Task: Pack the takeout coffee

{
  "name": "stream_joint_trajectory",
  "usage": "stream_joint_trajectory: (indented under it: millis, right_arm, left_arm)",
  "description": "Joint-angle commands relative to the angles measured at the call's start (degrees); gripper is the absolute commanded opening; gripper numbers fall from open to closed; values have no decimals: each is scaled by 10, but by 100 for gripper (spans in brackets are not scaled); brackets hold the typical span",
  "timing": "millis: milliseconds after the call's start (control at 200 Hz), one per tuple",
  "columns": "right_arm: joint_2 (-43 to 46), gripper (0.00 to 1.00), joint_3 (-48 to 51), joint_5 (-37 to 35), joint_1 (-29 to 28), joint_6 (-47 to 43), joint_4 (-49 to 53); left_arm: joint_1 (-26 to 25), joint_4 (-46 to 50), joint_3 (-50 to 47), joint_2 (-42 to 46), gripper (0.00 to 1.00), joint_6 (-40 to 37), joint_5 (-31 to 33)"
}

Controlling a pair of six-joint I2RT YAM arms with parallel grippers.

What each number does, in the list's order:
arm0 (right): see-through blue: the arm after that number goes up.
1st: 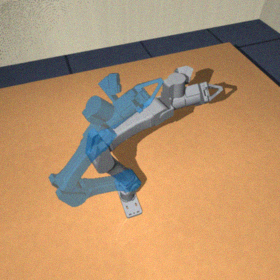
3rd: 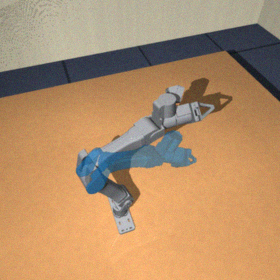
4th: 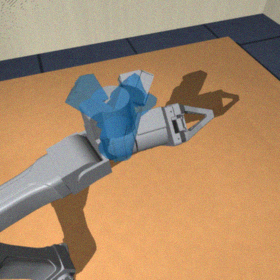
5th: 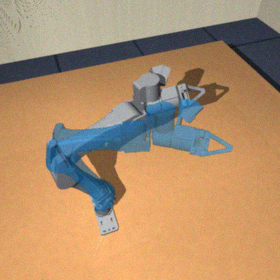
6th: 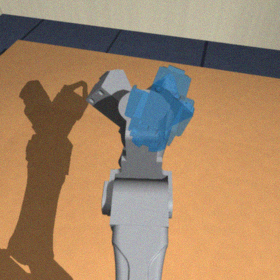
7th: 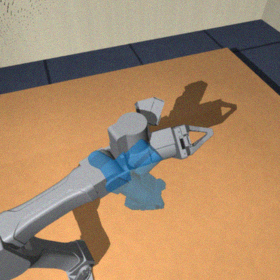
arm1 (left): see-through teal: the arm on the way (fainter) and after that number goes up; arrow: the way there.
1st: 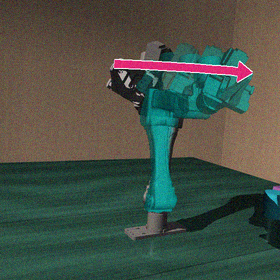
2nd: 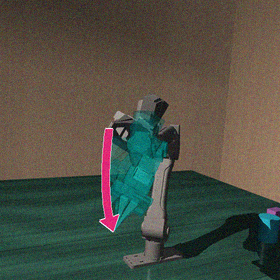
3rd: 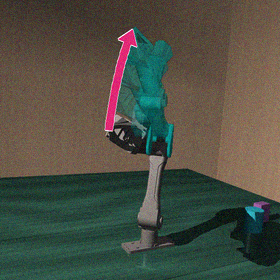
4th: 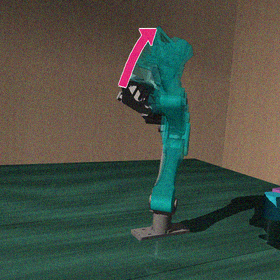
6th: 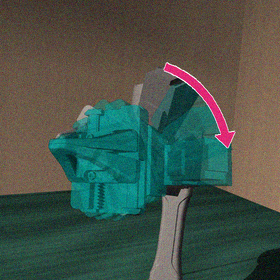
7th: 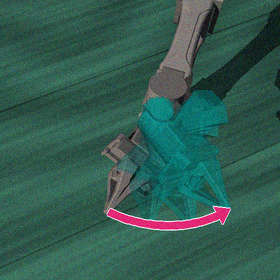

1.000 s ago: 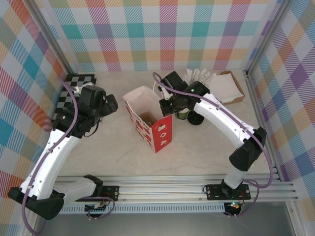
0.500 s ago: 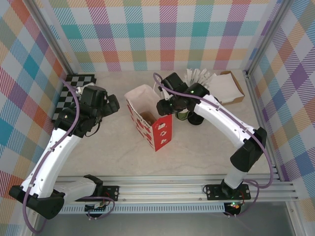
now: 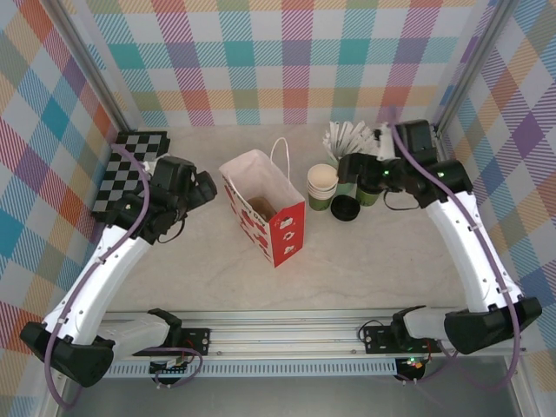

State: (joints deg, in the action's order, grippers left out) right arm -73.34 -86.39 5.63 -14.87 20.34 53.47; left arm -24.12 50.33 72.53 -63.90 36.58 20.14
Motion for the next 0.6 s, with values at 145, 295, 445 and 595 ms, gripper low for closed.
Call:
stream_joint_trajectory:
  millis: [145, 295, 445, 595]
  right_arm:
    - [-14, 100, 154, 108, 152, 20, -128]
    - [-62, 100, 181, 119, 185, 15, -186]
    - [-118, 100, 182, 113, 186, 14, -243]
    - [-168, 100, 172, 91, 186, 0, -267]
  left_arm:
    - [8, -6, -39, 7, 100, 66, -37]
    - [8, -5, -47, 21, 100, 66, -24]
    - [8, -6, -52, 19, 100, 69, -23]
    - [8, -2, -50, 13, 100, 68, -20]
